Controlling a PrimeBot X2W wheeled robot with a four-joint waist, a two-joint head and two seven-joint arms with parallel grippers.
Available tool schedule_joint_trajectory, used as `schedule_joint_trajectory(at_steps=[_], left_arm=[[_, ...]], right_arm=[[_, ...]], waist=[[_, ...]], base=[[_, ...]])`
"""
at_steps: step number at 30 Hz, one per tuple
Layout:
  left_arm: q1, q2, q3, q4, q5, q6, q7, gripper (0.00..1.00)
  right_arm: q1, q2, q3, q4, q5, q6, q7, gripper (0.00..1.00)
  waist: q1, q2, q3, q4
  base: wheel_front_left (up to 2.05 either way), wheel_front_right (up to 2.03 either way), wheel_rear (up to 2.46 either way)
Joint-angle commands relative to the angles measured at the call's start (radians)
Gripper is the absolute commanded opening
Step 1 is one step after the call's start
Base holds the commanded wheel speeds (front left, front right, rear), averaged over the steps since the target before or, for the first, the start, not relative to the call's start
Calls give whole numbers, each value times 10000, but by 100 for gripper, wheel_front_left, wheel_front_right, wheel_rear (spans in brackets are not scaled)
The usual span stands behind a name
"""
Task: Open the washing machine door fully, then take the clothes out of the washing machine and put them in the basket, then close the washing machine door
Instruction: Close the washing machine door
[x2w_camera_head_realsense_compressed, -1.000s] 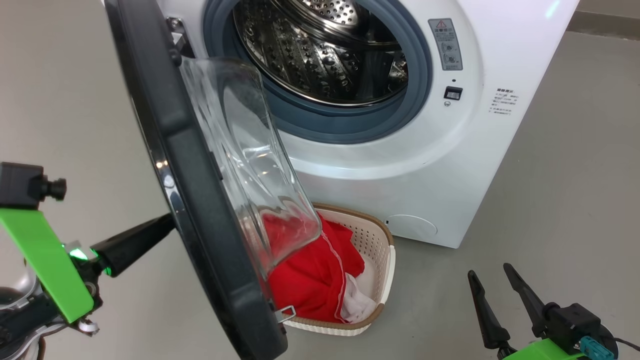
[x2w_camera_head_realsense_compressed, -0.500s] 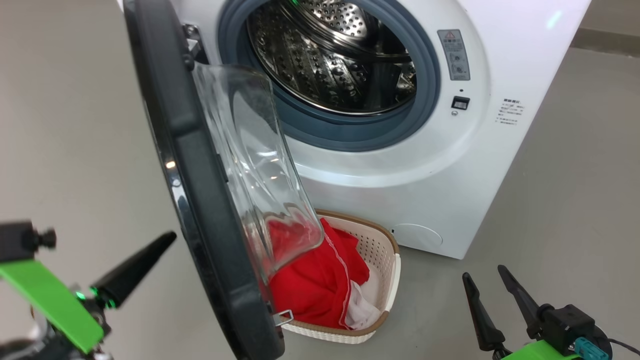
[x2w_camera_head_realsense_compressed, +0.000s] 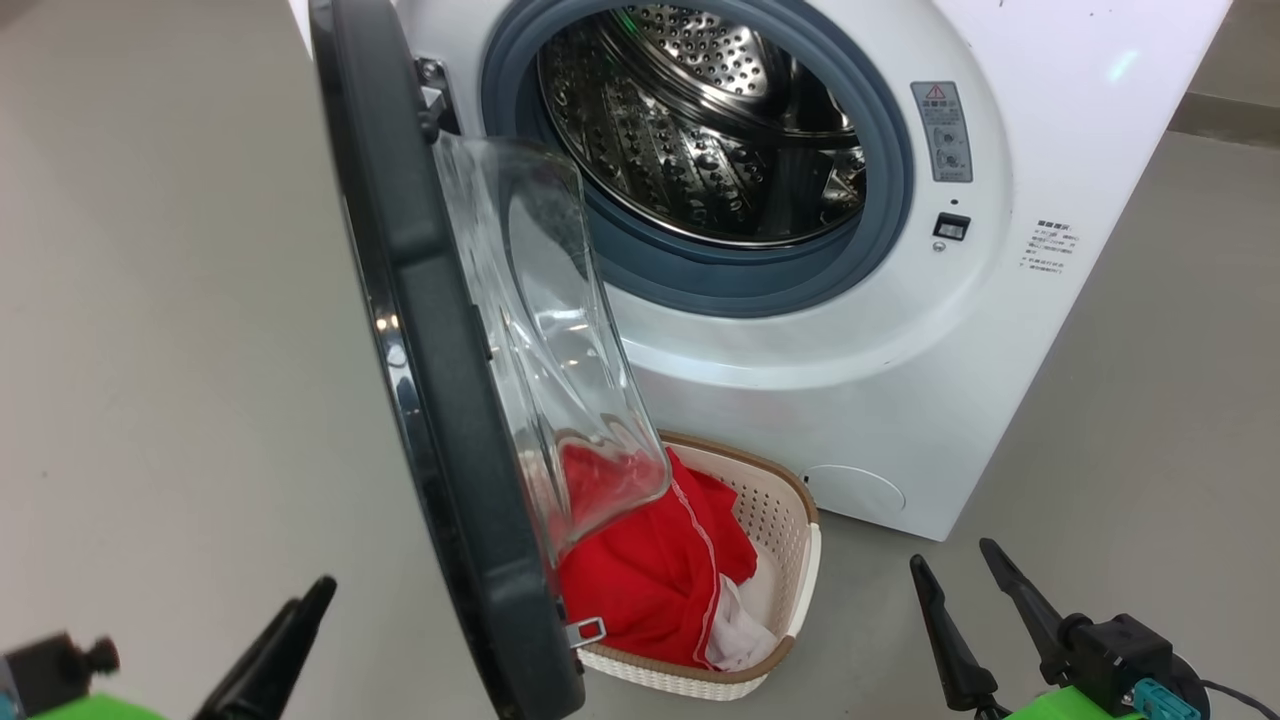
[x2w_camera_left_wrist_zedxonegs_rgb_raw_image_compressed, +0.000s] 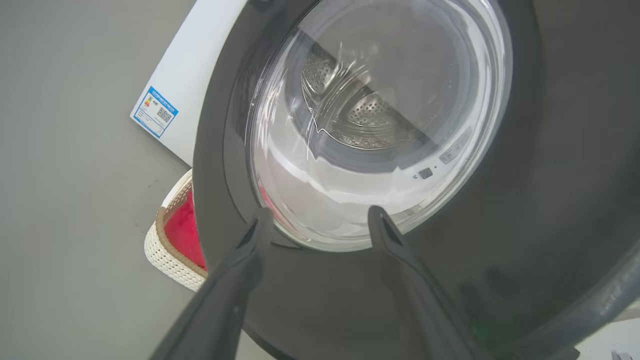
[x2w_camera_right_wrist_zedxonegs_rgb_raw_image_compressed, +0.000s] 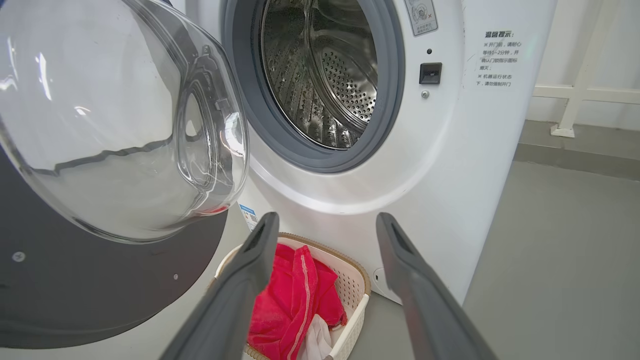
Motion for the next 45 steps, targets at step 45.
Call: schedule_joint_trajectory(at_steps=[45], left_arm=[[1476, -4813, 4645, 558, 12371, -69, -3174, 100]], right_arm=[[-230, -7, -13, -289, -101, 63, -67, 100]], waist=[[0, -1, -141, -452]], base=[[0, 0, 0]])
